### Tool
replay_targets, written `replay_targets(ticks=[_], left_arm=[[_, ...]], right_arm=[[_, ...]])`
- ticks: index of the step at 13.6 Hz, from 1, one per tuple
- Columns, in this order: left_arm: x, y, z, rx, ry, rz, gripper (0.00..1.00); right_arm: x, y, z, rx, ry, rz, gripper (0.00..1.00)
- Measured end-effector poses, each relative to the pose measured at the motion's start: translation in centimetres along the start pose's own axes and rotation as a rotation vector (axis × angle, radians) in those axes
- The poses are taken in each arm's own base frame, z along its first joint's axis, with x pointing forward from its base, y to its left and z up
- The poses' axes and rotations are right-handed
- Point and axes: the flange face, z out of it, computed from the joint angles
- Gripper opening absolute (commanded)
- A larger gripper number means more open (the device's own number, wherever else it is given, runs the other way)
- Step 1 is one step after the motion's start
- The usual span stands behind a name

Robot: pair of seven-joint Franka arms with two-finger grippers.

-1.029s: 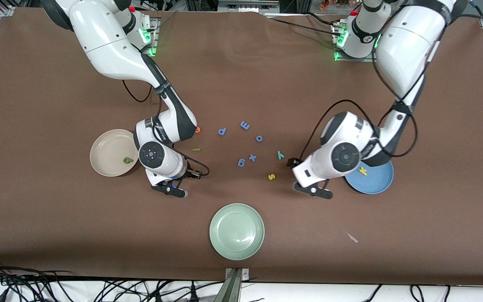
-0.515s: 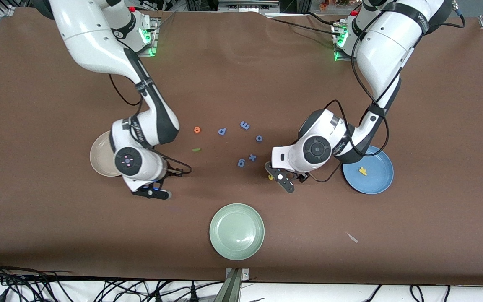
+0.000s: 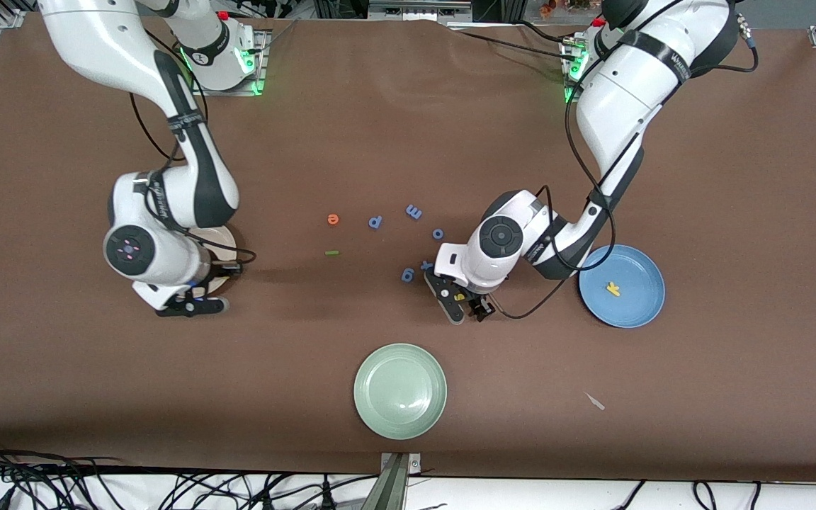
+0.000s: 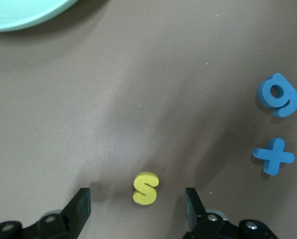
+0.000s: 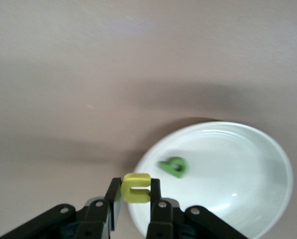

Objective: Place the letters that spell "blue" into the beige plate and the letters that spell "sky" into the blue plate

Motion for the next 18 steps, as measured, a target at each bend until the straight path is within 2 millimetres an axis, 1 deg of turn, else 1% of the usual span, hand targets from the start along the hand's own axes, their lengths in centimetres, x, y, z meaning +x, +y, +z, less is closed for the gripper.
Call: replay_targets(ticks=[1, 2, 3, 4, 5, 6, 7, 8, 9, 10, 11, 12, 13, 15, 17, 18], left_arm=[[0.0, -0.1, -0.1, 0.002, 0.002, 0.004, 0.76], [0.0, -0.1, -0.1, 0.002, 0.002, 0.006, 0.73], [0.0, -0.1, 0.0, 0.002, 0.002, 0.008, 0.7], [0.0, -0.1, 0.1, 0.001, 0.001, 0.01, 0.7], [0.0, 0.0, 0.3, -0.001, 0.001, 0.01, 0.64], [0.0, 0.0, 0.5, -0.001, 0.008, 0.011, 0.47], [0.0, 0.0, 0.8, 0.0, 0.021, 0.011, 0.29], [0.2, 0.0, 0.8, 0.003, 0.032, 0.011, 0.18], [0.3, -0.1, 0.6, 0.006, 0.037, 0.011, 0.09], [0.4, -0.1, 0.4, 0.007, 0.041, 0.011, 0.04], [0.5, 0.0, 0.3, 0.007, 0.043, 0.012, 0.03], [0.5, 0.0, 0.3, 0.007, 0.043, 0.012, 0.02], [0.5, 0.0, 0.3, 0.007, 0.043, 0.012, 0.02], [0.5, -0.1, 0.3, 0.007, 0.043, 0.011, 0.0], [0.3, -0.3, 0.2, 0.007, 0.035, 0.008, 0.0], [-0.1, -0.7, 0.0, 0.005, 0.01, 0.002, 0.0]], right_arm=[[-1.0, 1.3, 0.9, -0.002, 0.017, -0.017, 0.18], [-1.9, 2.2, 2.1, -0.005, 0.033, -0.028, 0.2], [-2.8, 2.9, 3.5, -0.01, 0.056, -0.039, 0.44], [-3.5, 3.2, 4.9, -0.015, 0.077, -0.05, 0.91], [-4.2, 3.4, 6.1, -0.019, 0.09, -0.054, 1.0], [-4.6, 3.4, 6.6, -0.02, 0.093, -0.054, 1.0], [-4.6, 3.3, 6.5, -0.018, 0.09, -0.054, 1.0], [-4.3, 3.1, 5.7, -0.011, 0.075, -0.046, 1.0], [-3.9, 2.8, 4.4, 0.002, 0.045, -0.031, 1.0], [-3.3, 2.2, 2.7, 0.021, 0.02, -0.007, 1.0], [-2.6, 1.4, 1.1, 0.046, 0.013, 0.02, 1.0], [-2.2, 0.2, 0.1, 0.07, 0.016, 0.039, 1.0], [-2.0, -1.4, -0.3, 0.088, 0.019, 0.058, 1.0], [-2.0, -6.0, 0.4, 0.098, 0.025, 0.111, 1.0], [-2.2, -11.7, 1.6, 0.085, 0.047, 0.173, 1.0], [-2.4, -14.5, 2.2, 0.078, 0.056, 0.197, 1.0]])
